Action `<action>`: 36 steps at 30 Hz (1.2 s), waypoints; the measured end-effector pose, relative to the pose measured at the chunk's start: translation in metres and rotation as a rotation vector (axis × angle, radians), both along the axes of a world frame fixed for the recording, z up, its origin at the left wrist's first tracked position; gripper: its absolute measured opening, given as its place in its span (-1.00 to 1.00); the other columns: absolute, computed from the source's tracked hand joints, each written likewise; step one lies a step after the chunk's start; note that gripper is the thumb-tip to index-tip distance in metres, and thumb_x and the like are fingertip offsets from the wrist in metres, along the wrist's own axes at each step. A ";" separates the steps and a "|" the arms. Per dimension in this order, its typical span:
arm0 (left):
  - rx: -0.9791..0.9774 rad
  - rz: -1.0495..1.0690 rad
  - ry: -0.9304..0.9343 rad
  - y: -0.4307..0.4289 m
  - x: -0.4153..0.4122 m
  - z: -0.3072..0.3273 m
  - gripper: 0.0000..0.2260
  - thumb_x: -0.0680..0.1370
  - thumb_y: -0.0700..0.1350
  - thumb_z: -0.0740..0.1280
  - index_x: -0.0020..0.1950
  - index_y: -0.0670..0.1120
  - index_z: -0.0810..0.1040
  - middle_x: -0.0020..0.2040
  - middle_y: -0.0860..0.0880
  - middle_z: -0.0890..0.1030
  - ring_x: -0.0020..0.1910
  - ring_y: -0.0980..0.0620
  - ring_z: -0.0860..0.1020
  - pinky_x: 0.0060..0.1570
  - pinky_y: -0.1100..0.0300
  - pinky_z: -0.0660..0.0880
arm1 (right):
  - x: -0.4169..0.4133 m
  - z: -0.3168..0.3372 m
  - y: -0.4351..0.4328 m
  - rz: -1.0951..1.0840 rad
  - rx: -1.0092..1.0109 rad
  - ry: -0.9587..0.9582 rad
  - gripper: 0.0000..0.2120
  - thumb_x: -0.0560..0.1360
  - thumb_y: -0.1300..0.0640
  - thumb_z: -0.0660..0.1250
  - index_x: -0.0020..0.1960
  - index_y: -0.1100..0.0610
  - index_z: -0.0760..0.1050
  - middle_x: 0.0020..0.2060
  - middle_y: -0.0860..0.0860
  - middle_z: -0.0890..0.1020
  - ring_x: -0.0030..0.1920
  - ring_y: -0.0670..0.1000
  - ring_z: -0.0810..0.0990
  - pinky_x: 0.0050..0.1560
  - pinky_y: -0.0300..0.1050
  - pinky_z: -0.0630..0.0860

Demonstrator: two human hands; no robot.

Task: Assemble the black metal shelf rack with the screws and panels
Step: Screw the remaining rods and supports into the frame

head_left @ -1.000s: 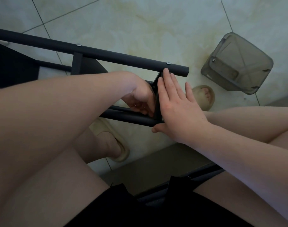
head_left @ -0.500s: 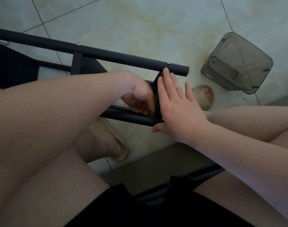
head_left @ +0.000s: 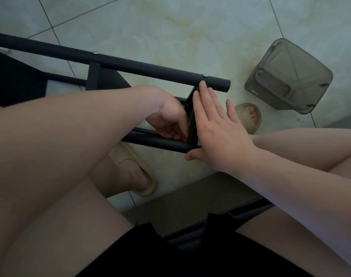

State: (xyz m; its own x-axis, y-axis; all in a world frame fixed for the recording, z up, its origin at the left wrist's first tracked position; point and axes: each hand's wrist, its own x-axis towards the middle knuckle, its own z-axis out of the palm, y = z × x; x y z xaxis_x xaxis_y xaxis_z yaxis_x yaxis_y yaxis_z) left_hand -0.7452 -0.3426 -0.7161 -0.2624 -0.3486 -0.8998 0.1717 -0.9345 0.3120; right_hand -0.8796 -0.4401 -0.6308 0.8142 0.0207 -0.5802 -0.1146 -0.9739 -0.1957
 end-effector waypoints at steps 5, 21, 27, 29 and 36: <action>0.001 -0.037 -0.011 0.002 0.000 0.001 -0.94 0.53 -0.20 0.38 -0.12 -0.08 0.64 -0.29 0.04 0.63 -0.34 0.12 0.56 -0.18 0.23 0.46 | 0.000 -0.002 -0.001 0.006 -0.017 -0.016 0.39 0.31 -0.40 0.48 0.60 0.26 -0.41 0.57 0.16 -0.45 0.60 0.15 -0.39 0.59 0.17 -0.23; -0.031 -0.032 -0.014 0.001 0.001 0.000 -0.97 0.51 -0.18 0.41 -0.10 -0.07 0.65 -0.26 0.02 0.63 -0.29 0.10 0.56 -0.17 0.22 0.48 | 0.003 -0.004 -0.006 0.002 -0.091 0.020 0.39 0.30 -0.50 0.40 0.60 0.17 -0.45 0.55 0.19 -0.46 0.57 0.30 -0.42 0.58 0.29 -0.24; -0.033 -0.039 0.002 0.000 0.001 -0.001 -0.93 0.53 -0.23 0.38 -0.11 -0.09 0.63 -0.30 0.02 0.61 -0.29 0.09 0.54 -0.16 0.22 0.48 | 0.003 -0.003 -0.005 -0.011 -0.090 0.020 0.38 0.29 -0.49 0.41 0.60 0.15 -0.43 0.56 0.22 -0.44 0.56 0.34 -0.41 0.57 0.29 -0.25; -0.031 -0.046 0.003 -0.001 0.003 -0.001 -0.91 0.54 -0.25 0.35 -0.08 -0.10 0.62 -0.29 0.02 0.61 -0.28 0.09 0.54 -0.14 0.22 0.47 | 0.003 -0.004 -0.005 -0.011 -0.090 0.017 0.39 0.29 -0.49 0.42 0.61 0.16 -0.43 0.56 0.22 -0.44 0.56 0.34 -0.41 0.58 0.29 -0.25; -0.045 -0.052 -0.027 0.000 -0.001 -0.002 -0.96 0.52 -0.19 0.40 -0.10 -0.07 0.64 -0.29 0.04 0.62 -0.32 0.11 0.55 -0.18 0.21 0.48 | 0.004 -0.005 -0.005 -0.011 -0.089 0.015 0.39 0.28 -0.49 0.43 0.61 0.16 -0.41 0.56 0.23 -0.42 0.57 0.34 -0.40 0.58 0.31 -0.23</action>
